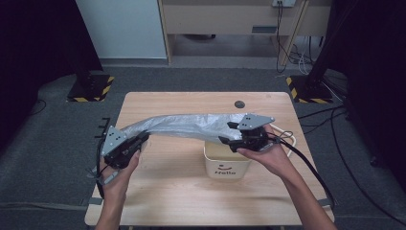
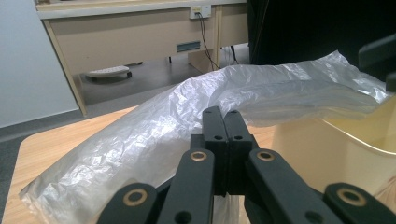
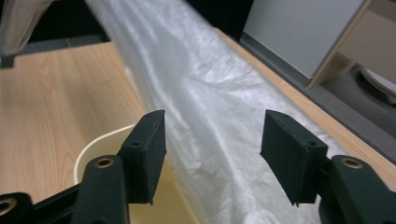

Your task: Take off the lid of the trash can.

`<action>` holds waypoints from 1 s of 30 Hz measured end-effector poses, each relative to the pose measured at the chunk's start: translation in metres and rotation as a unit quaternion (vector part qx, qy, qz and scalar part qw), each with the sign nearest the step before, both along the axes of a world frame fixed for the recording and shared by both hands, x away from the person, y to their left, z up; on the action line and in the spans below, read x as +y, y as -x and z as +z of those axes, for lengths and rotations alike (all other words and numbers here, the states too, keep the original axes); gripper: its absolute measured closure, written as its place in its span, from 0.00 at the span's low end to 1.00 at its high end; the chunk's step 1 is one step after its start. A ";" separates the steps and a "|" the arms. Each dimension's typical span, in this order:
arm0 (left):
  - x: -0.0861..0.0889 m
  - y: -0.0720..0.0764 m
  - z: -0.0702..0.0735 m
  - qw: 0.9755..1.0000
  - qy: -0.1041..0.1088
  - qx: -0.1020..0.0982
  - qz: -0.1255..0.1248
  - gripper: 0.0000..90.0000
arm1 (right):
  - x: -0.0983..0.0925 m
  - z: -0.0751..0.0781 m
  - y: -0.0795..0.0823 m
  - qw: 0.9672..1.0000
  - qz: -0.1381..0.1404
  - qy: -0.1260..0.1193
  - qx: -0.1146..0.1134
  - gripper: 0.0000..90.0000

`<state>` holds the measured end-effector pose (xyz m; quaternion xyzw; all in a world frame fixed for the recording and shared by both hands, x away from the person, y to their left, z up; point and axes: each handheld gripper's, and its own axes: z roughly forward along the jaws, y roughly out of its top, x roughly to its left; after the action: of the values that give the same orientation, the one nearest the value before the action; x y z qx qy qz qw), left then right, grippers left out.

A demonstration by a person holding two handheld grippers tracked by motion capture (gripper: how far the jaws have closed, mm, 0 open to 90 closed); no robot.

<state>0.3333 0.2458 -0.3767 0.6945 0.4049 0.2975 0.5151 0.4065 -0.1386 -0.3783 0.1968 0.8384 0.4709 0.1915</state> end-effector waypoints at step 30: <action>0.000 0.000 0.000 1.000 0.003 0.000 -0.009 1.00 | 0.016 -0.016 -0.003 0.998 0.033 0.051 0.013 1.00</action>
<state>0.3337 0.2456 -0.3766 0.6961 0.4000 0.2917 0.5199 0.4095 -0.1228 -0.3947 0.1653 0.8699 0.4305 0.1750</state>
